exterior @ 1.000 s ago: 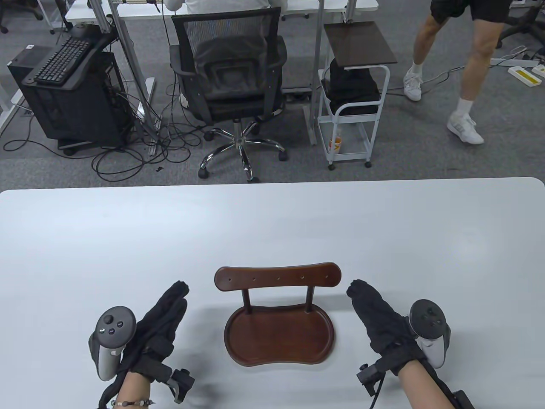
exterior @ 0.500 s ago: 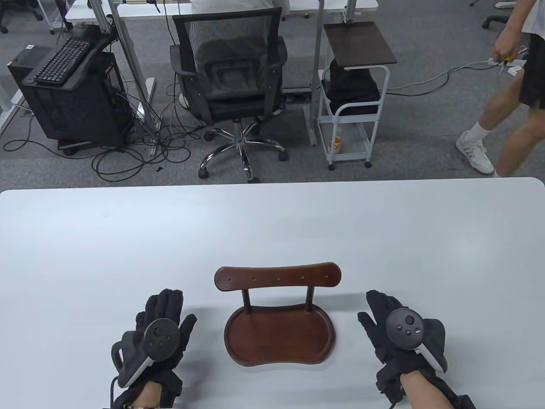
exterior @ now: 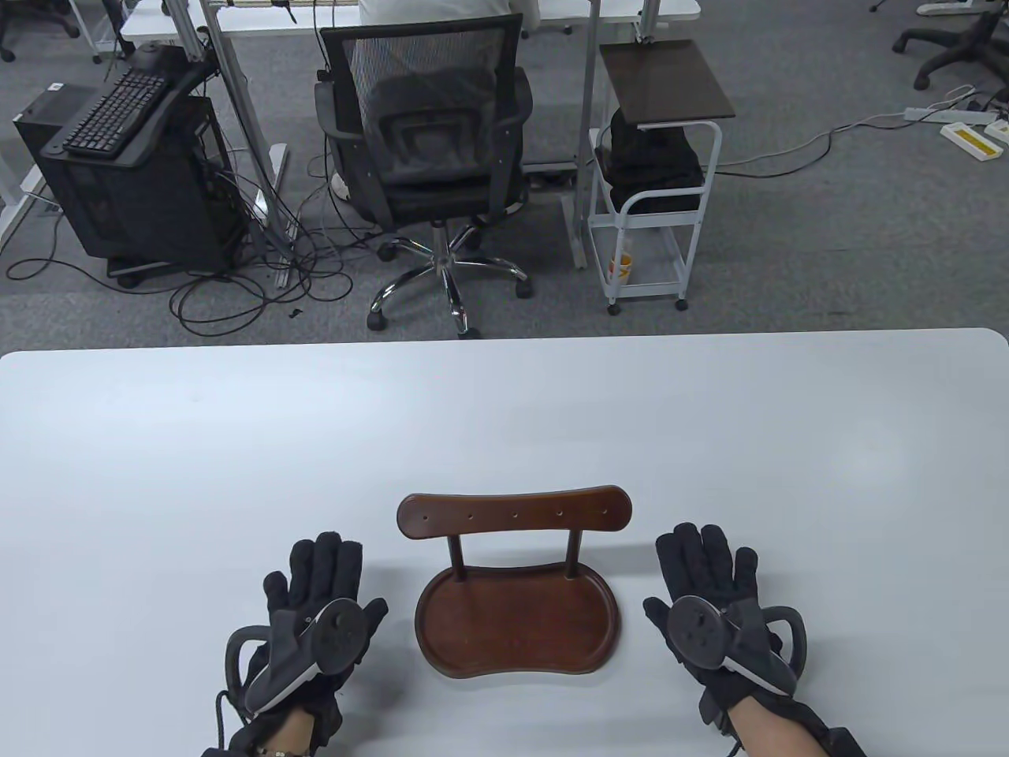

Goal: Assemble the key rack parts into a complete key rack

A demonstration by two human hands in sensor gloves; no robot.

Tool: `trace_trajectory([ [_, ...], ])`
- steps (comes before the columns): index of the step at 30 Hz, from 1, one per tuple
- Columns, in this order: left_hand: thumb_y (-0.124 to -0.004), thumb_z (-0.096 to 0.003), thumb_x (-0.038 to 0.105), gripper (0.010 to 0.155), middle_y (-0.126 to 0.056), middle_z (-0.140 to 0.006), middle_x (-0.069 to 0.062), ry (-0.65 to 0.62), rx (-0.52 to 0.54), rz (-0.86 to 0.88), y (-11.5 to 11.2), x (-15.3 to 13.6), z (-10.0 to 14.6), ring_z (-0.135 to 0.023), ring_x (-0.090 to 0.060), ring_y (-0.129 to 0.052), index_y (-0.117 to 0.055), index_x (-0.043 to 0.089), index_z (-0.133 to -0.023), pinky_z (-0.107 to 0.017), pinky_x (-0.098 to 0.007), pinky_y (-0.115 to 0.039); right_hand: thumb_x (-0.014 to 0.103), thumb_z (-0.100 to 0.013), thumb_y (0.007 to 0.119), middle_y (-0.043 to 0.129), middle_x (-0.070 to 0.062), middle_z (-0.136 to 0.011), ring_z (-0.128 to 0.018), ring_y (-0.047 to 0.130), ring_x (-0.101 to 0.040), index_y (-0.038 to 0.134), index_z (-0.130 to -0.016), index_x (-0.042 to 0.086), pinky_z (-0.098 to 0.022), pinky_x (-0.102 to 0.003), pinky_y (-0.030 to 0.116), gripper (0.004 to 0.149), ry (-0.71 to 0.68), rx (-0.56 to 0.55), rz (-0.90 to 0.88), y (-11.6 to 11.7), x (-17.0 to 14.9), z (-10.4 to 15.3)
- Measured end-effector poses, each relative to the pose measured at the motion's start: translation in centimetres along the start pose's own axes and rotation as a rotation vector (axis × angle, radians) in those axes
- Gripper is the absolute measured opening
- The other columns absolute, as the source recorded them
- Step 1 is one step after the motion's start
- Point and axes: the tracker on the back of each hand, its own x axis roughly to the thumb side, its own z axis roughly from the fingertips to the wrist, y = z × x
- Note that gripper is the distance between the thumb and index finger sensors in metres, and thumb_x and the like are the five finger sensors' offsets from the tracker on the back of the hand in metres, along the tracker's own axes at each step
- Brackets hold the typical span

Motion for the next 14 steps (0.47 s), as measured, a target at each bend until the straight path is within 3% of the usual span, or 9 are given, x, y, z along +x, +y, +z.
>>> trace_trajectory([
  [14, -0.046, -0.0588, 0.059, 0.074, -0.016, -0.126, -0.010, 0.008, -0.031, -0.002, -0.29, 0.00, 0.05, -0.114, -0.042, -0.022, -0.020, 0.021, -0.117, -0.075, -0.068, -0.030, 0.049, -0.058, 0.059, 0.029, -0.015, -0.123, -0.107, 0.019, -0.041, 0.029, -0.114, 0.016, -0.070, -0.062, 0.016, 0.071, -0.005, 0.016, -0.028, 0.41, -0.17, -0.05],
])
